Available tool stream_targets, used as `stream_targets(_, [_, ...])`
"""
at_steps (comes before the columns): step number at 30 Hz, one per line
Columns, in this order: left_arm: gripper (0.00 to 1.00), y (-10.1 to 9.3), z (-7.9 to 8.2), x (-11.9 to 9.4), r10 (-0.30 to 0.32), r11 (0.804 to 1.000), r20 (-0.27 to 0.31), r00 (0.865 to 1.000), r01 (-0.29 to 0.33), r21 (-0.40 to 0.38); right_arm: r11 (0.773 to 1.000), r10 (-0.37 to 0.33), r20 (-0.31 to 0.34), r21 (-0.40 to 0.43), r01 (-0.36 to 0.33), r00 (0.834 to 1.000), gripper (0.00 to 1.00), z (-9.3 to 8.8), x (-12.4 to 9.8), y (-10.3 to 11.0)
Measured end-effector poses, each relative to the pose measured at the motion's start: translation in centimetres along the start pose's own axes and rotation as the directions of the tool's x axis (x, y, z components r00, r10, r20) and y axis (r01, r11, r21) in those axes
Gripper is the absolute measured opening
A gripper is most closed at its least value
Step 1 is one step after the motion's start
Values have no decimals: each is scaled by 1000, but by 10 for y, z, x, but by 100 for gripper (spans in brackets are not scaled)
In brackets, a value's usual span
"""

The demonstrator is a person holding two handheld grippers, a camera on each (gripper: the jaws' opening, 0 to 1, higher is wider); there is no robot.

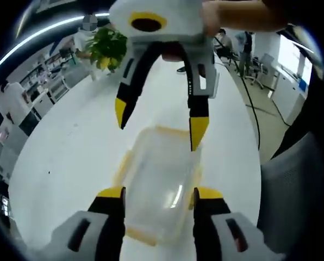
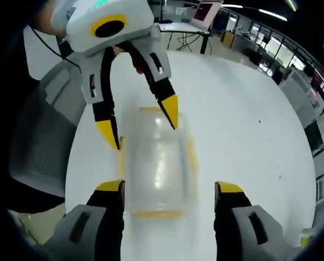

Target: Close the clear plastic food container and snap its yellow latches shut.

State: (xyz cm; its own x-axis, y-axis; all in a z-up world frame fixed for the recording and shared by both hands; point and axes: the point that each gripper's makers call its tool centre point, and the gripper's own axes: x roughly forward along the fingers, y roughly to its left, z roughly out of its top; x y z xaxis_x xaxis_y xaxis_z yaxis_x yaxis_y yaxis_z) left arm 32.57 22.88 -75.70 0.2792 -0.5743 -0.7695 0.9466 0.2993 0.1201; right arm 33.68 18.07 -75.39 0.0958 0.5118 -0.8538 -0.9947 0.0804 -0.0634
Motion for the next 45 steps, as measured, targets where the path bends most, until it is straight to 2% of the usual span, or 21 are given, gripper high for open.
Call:
stream_targets(5, [55, 0, -11, 2, -23, 999, -43, 999, 24, 25, 1000, 7, -31, -7, -7, 1000, 70, -8, 5, 7])
stream_targets(9, [69, -1, -17, 5, -51, 997, -81, 995, 56, 55, 1000, 6, -74, -28, -8, 997, 75, -16, 10, 14])
stream_targets(13, [72, 3, -22, 7, -49, 991, -127, 991, 64, 116, 996, -15, -129, -91, 4, 992, 77, -23, 19, 17])
stream_targets(18, [77, 6, -25, 14, -49, 983, -175, 983, 78, 164, 994, -24, -146, -108, 8, 989, 77, -26, 26, 20])
stream_targets(20, [78, 6, -26, 17, -46, 978, -194, 980, 84, 191, 993, -35, -159, -121, 16, 987, 76, -29, 27, 19])
stream_targets(23, [76, 5, -32, 22, -66, 977, -229, 971, 109, 182, 990, -47, -173, -140, 23, 984, 73, -32, 28, 15])
stream_targets(28, [76, 7, -33, 29, -57, 976, -242, 969, 105, 190, 991, -40, -184, -137, 15, 982, 72, -35, 31, 15])
stream_targets(29, [74, 7, -33, 29, -54, 973, -243, 969, 106, 205, 993, -23, -189, -115, 1, 982, 72, -36, 32, 17])
stream_targets(38, [72, 8, -34, 30, -53, 970, -270, 962, 113, 214, 991, -13, -204, -134, -15, 979, 71, -36, 33, 17])
stream_targets(45, [72, 8, -35, 30, -53, 971, -268, 962, 113, 213, 992, -16, -170, -127, -6, 985, 71, -36, 32, 17])
